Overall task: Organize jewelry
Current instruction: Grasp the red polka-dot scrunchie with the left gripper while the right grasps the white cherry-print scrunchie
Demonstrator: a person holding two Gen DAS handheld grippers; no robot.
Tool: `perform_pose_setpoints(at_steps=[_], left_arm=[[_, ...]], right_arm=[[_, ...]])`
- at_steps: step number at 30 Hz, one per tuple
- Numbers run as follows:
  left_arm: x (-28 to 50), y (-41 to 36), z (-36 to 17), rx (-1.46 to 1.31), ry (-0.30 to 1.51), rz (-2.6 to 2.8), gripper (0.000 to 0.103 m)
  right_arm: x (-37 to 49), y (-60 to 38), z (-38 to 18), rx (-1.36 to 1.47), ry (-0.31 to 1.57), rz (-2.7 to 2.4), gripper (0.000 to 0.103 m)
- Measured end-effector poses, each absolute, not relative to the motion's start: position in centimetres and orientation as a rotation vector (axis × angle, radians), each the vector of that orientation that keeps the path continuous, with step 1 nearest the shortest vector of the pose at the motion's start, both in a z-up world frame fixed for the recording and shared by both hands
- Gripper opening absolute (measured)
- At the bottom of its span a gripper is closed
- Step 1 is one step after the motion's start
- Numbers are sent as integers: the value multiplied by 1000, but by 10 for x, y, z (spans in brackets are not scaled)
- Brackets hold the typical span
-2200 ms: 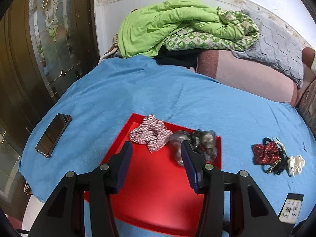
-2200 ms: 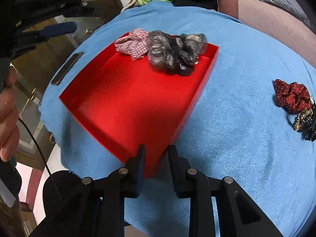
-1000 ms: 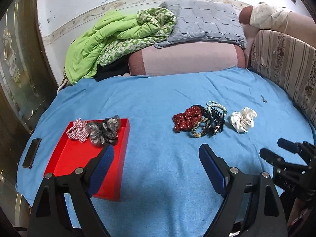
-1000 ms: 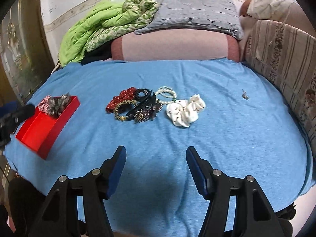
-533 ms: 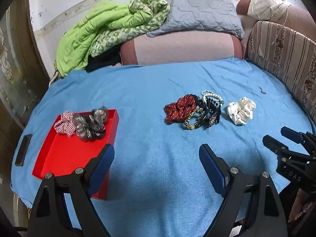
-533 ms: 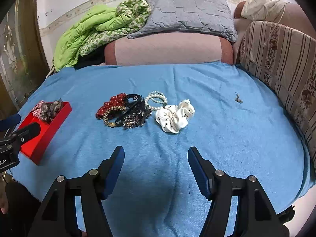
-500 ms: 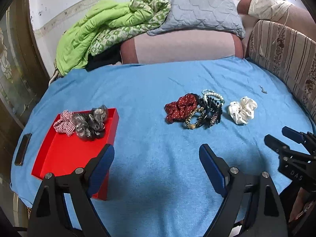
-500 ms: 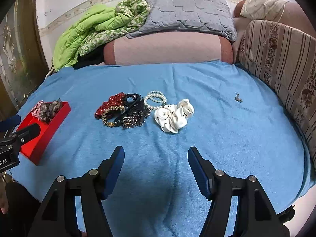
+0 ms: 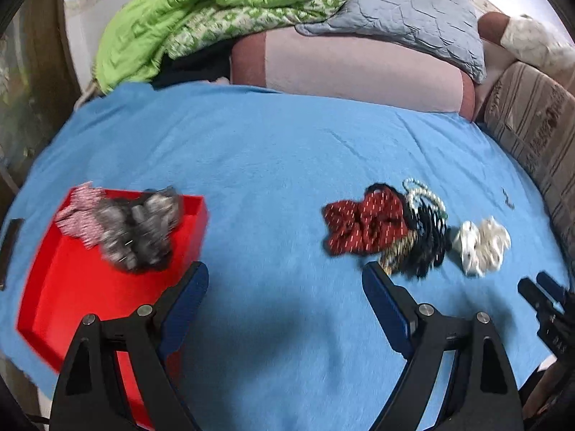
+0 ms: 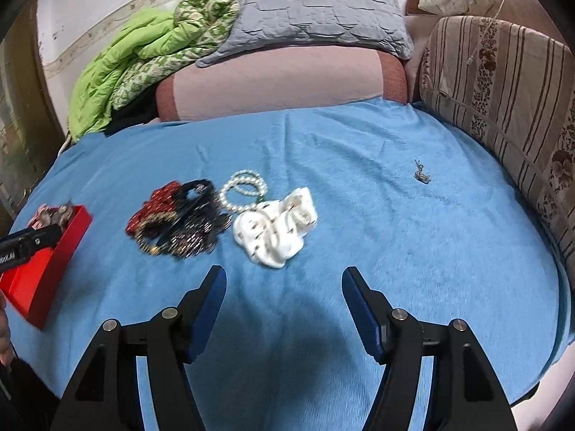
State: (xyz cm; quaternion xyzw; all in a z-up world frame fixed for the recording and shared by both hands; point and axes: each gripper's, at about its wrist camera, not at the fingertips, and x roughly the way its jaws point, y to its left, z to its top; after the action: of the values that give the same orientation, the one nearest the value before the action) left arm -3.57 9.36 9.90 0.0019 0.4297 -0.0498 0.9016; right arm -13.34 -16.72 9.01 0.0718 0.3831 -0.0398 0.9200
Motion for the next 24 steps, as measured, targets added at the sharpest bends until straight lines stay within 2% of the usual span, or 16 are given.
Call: perform_pose_setpoints(at_steps=[11, 20, 22, 24], left_arm=[[53, 81, 49, -177, 1045, -191, 87], [69, 65, 26, -179, 1078, -233, 86], [68, 60, 26, -162, 1080, -238, 67], [69, 52, 26, -112, 1097, -225, 26]], right_arm=[[-79, -189, 68, 223, 835, -86, 75], [-57, -191, 45, 253, 881, -73, 75], [-55, -191, 43, 254, 881, -75, 75], [-54, -191, 42, 255, 880, -80, 73]])
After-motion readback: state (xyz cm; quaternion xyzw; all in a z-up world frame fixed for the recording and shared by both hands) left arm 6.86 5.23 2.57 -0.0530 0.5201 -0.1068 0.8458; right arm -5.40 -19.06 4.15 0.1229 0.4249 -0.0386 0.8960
